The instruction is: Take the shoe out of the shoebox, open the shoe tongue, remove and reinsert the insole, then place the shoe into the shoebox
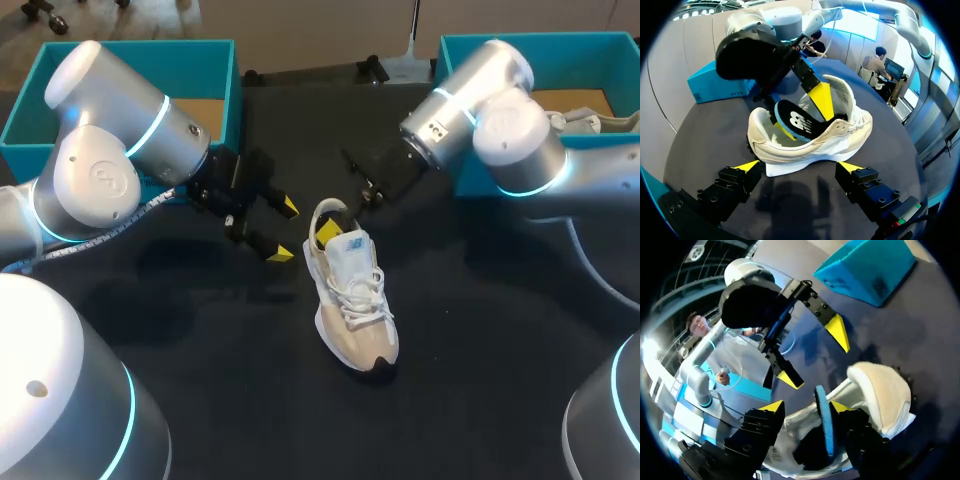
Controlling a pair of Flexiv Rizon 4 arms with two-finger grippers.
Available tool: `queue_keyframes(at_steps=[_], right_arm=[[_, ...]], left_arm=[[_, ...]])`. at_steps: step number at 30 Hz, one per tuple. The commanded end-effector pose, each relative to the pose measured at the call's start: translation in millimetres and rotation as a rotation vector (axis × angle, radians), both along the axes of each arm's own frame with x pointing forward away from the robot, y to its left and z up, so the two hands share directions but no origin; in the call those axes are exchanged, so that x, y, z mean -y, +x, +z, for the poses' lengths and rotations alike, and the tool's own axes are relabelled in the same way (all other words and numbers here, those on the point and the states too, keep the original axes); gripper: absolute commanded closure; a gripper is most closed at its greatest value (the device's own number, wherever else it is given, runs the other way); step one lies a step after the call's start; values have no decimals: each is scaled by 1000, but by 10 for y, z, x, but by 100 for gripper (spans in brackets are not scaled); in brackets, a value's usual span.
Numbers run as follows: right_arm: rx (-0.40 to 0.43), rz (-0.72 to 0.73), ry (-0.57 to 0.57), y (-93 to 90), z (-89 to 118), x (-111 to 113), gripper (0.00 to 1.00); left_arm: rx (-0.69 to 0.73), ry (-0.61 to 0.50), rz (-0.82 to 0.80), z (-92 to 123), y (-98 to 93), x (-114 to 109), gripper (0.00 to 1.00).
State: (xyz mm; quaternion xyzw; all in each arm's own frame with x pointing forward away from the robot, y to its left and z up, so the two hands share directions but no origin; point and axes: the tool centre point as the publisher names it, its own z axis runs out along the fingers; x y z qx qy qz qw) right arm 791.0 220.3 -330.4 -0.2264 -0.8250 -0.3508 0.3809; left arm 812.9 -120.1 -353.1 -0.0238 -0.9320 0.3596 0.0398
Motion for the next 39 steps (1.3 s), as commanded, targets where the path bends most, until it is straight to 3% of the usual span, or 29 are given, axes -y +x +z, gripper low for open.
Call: queue_keyframes(at_steps=[1, 6, 24, 29, 33, 36, 39], right_arm=[[31, -1, -21, 19, 151, -21, 35], [81, 7, -8, 117, 230, -67, 39], [266, -8, 81, 416, 654, -204, 25], [336, -84, 160, 512, 782, -166, 35], [378, -115, 155, 583, 888, -97, 43], [386, -143, 144, 628, 946, -42, 40], [400, -180, 115, 659, 1020, 52, 29]], left_arm=[[-1, 0, -2, -7, 11, 5, 0], [-1, 0, -2, -7, 11, 5, 0], [-1, 0, -2, -7, 11, 5, 0], [-1, 0, -2, -7, 11, 5, 0], [-1, 0, -2, -7, 11, 5, 0], [-1, 0, -2, -7, 11, 5, 0], [-1, 0, -2, -7, 11, 5, 0]])
